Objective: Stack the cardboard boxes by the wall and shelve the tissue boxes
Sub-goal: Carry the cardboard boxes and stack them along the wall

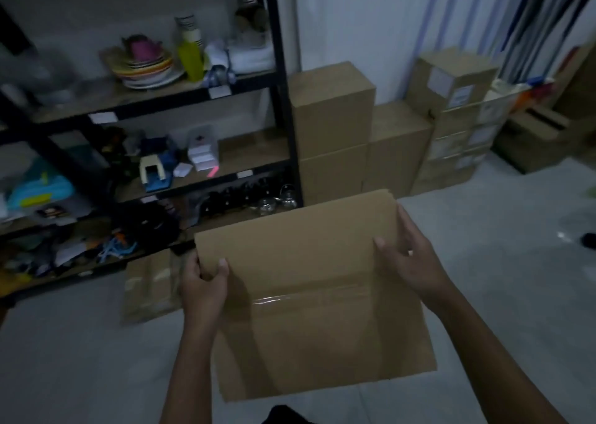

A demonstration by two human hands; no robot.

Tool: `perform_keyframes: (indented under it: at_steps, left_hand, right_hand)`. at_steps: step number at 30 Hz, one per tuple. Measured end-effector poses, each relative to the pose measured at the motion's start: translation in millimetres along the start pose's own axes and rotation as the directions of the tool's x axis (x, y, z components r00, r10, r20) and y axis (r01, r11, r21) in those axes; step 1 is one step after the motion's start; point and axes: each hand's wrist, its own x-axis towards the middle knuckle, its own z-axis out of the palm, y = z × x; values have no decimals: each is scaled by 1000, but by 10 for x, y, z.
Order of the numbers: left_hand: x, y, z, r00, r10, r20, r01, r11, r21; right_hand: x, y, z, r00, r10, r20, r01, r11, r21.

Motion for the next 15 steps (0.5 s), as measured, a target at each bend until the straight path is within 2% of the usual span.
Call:
perform_keyframes:
  at_steps: [7, 15]
  left_hand:
    - [363, 593, 1577, 993, 49, 103, -51, 999, 10]
    - [1162, 1205, 3280, 974, 17, 228, -6, 999, -49]
  right_hand:
    - [931, 209, -1033, 976, 18, -215, -23, 1000, -17]
    - [2415, 364, -1927, 958, 61, -280, -73, 997, -32]
